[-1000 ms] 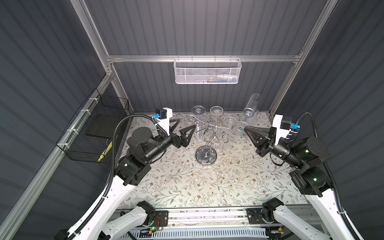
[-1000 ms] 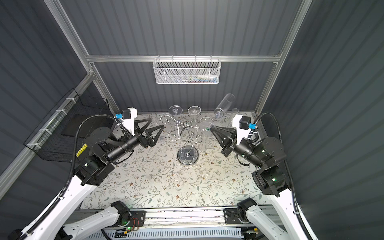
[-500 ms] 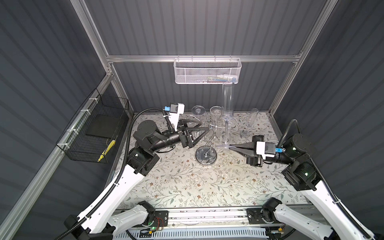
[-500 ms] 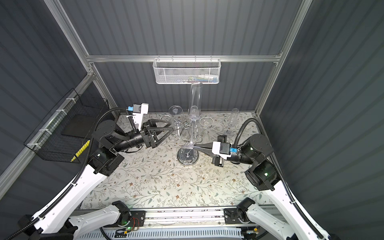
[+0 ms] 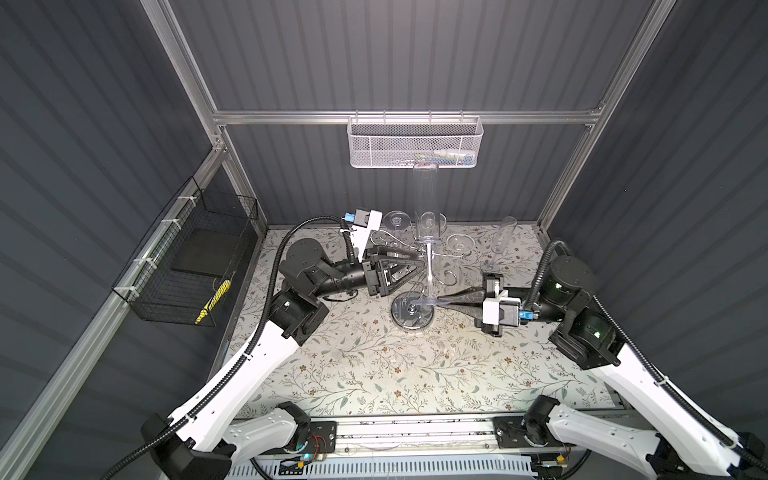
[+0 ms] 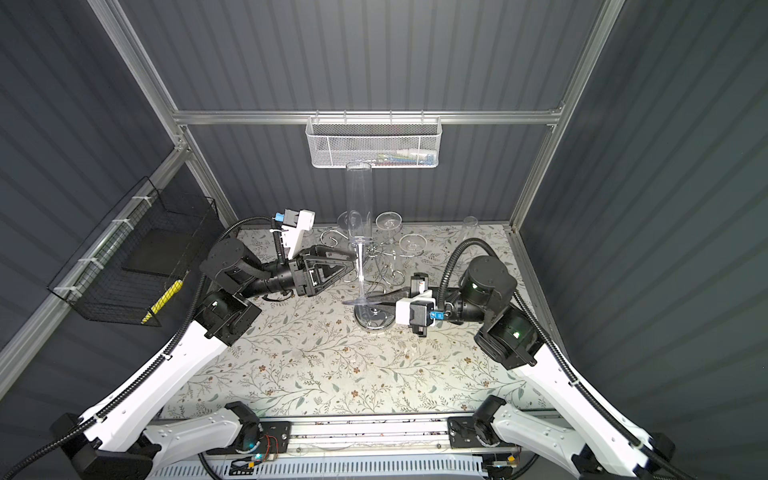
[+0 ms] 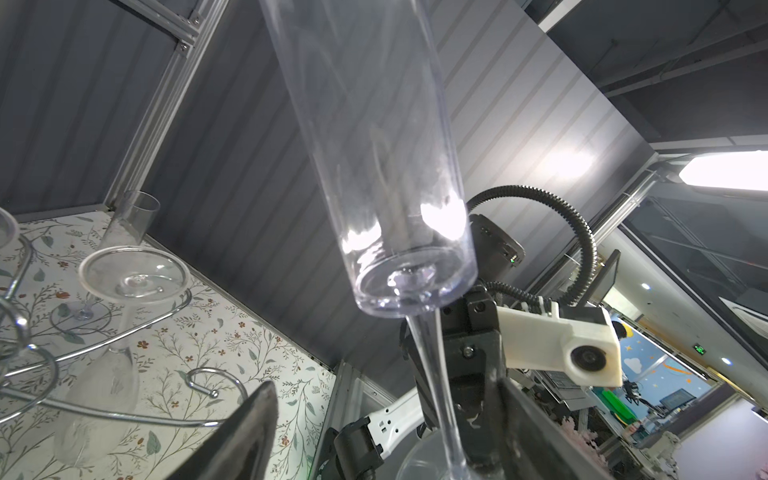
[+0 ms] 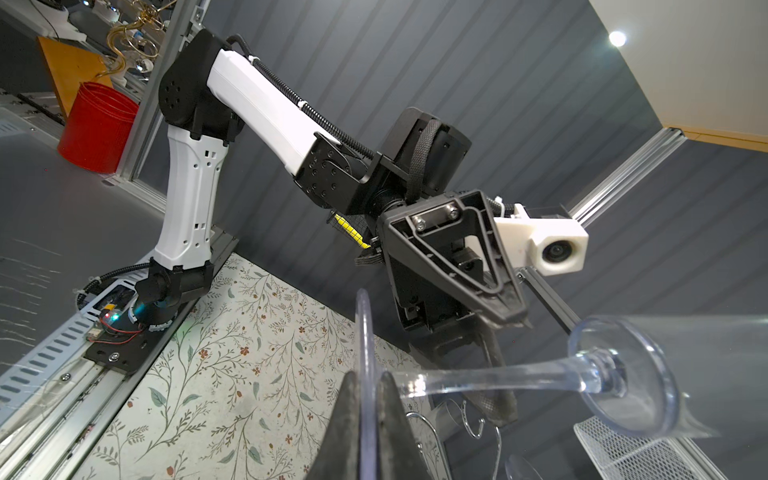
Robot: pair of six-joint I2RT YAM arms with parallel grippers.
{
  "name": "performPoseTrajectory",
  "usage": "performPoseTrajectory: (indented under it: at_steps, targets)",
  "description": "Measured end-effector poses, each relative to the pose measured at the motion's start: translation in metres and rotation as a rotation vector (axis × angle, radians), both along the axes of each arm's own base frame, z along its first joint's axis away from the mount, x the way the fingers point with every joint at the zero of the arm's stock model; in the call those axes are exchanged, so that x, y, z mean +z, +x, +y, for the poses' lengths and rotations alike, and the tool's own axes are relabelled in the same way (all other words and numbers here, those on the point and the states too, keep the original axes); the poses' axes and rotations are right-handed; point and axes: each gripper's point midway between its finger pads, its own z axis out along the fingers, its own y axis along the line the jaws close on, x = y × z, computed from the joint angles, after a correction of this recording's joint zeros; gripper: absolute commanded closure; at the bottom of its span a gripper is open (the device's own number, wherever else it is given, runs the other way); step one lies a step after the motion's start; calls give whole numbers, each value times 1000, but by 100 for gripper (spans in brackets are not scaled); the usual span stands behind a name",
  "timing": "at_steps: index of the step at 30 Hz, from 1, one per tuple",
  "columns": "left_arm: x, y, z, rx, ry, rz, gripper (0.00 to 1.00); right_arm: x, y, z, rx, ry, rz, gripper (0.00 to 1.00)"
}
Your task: Take the wine glass off the wine glass rack
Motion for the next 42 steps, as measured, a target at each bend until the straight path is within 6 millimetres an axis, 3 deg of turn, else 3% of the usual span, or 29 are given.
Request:
performPoseTrajectory:
  at_steps: [14,21,26,42]
  targets:
    - [-5,-9,-7,-75,-6,17,38,-11,7,15,-21,-67,-51,100]
    - [-7,-11,-7,-87,3,12,61,-17,9,19,-49,-105,-89,100]
    - [-9,-11,-7,-87,8,15,70,-22,11,22,-78,-131,-118,100]
    - [-15,-6,-8,-65,27,25,81,-31,20,24,-168,-190,-228,100]
